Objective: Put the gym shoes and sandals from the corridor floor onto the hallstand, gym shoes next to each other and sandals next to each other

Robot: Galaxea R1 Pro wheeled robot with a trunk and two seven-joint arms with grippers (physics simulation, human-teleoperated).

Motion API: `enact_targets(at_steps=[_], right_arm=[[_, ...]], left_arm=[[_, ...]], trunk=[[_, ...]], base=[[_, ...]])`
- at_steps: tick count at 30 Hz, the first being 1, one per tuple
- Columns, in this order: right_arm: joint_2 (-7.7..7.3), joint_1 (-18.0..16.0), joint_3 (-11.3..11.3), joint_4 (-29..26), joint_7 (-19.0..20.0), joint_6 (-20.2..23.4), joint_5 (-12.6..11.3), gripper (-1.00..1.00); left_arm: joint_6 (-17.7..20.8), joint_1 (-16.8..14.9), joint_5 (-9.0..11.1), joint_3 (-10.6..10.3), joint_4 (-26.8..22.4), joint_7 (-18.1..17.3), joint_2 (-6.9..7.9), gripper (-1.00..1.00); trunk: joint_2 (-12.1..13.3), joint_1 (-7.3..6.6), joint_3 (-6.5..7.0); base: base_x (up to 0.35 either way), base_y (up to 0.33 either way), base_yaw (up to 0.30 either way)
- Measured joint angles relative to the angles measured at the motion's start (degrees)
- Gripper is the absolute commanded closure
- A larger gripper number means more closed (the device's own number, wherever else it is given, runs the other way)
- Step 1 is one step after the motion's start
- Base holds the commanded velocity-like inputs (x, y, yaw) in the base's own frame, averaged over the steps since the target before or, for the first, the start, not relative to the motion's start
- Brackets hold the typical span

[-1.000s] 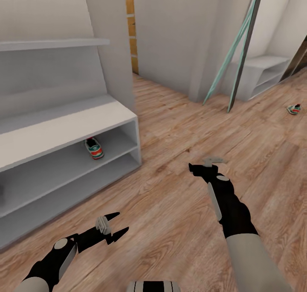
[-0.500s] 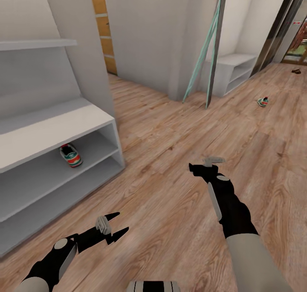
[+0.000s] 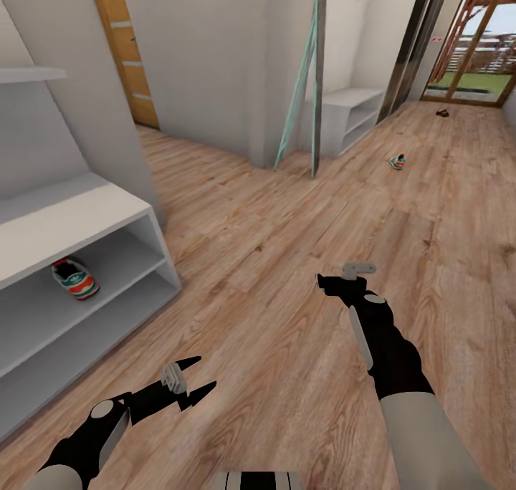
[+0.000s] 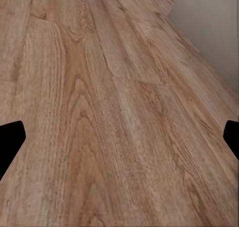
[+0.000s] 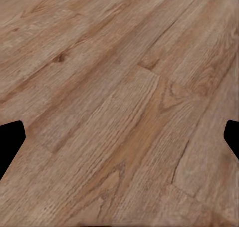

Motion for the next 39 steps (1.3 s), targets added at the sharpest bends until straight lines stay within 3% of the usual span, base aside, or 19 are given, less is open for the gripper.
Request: enact_targets(at_steps=[14, 39], right_arm=[[0.01, 0.0, 0.0, 0.0, 0.0, 0.0, 0.0, -1.0], [0.01, 0.0, 0.1, 0.2, -0.1, 0.0, 0.0, -1.0]], left_arm=[[0.0, 0.0, 0.0, 0.0, 0.0, 0.0, -0.01, -1.0], [0.1, 0.0, 0.0, 0.1, 0.0, 0.1, -0.06, -1.0]], trunk=[[0.0, -0.02, 0.0], [0.0, -0.04, 0.0]], base=[[0.06, 0.0, -0.293], [0.337, 0.0, -0.263]])
